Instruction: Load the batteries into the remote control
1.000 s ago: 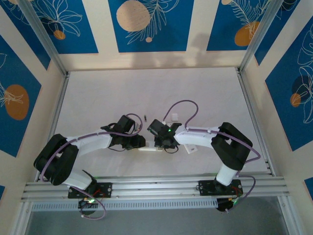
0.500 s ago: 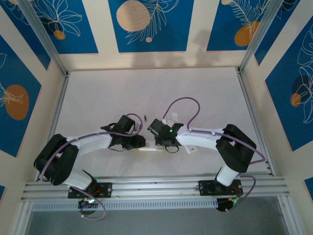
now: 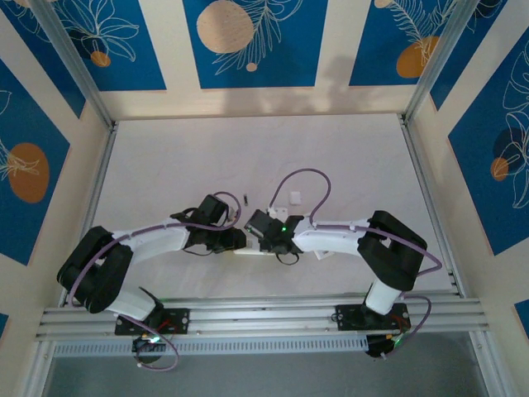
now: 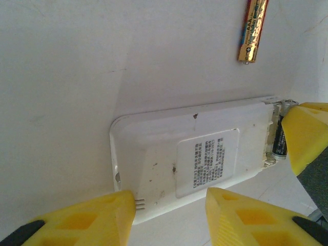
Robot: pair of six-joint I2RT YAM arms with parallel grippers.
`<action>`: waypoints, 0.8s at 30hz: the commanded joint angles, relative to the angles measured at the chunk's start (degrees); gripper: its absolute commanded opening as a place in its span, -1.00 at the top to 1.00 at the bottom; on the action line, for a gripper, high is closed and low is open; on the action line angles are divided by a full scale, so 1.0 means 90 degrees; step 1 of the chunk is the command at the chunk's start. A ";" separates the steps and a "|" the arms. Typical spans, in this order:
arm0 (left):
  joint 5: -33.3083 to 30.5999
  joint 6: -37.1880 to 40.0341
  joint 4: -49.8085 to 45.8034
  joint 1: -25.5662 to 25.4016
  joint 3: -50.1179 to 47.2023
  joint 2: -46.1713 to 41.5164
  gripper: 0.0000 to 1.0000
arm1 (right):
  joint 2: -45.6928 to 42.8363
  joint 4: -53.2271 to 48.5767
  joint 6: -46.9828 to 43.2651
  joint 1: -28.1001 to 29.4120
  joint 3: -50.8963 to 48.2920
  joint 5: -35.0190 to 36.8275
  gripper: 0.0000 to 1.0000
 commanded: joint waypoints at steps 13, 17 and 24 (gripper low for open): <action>-0.0095 -0.0006 -0.0004 -0.0155 -0.0027 0.0199 0.12 | -0.0022 -0.0326 0.0163 0.0142 -0.0083 0.0269 0.55; -0.0093 -0.0007 0.0002 -0.0157 -0.0024 0.0205 0.12 | -0.0081 -0.0335 0.0144 0.0137 -0.0061 0.0273 0.61; -0.0098 -0.0006 -0.0010 -0.0166 -0.0015 0.0195 0.12 | 0.0076 -0.0501 0.0255 0.0115 0.0012 0.0061 0.69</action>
